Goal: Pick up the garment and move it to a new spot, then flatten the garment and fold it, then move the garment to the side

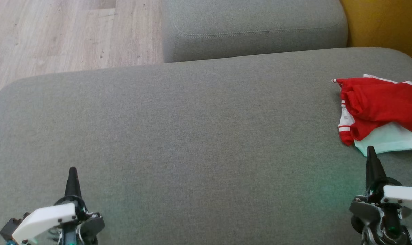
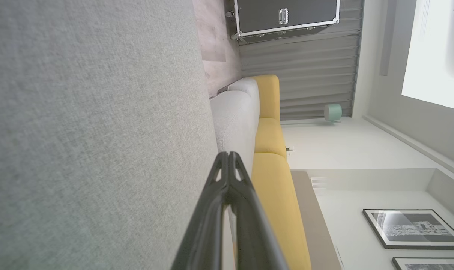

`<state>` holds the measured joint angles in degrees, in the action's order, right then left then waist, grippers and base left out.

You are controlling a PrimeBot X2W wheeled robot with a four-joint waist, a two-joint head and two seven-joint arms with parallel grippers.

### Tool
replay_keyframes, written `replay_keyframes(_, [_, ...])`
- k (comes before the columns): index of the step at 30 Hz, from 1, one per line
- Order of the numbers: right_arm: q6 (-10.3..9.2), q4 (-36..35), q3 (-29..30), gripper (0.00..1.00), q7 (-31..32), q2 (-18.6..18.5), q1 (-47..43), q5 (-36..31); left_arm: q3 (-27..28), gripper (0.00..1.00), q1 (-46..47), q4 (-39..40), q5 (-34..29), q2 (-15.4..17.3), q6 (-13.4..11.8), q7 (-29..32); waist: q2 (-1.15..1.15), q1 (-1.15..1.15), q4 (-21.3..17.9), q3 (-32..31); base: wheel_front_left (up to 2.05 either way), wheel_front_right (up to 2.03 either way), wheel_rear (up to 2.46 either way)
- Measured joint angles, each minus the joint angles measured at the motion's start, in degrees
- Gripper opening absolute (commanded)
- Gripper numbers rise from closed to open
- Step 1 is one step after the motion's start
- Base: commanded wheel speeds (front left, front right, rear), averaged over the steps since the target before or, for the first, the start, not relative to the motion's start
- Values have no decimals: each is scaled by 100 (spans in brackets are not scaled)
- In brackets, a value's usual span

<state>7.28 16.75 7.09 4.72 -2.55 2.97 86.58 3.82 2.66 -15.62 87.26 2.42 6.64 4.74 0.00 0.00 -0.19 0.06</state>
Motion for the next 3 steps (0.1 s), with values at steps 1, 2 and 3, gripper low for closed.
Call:
replay_keyframes(1, [0, -3, 20, 0, 55, 0, 1, 127, 8, 0, 30, -1, 107, -1, 1, 51, 0, 0, 5, 3, 0, 0, 0])
replay_keyframes(2, [0, -3, 20, 0, 55, 0, 1, 127, 8, 0, 30, -1, 107, -1, 1, 51, 0, 0, 5, 3, 0, 0, 0])
replay_keyframes(3, [0, -10, 25, 0, 62, 0, 1, 181, 12, 0, 44, -1, 149, -1, 2, 65, 0, 0, 8, 5, 0, 0, 0])
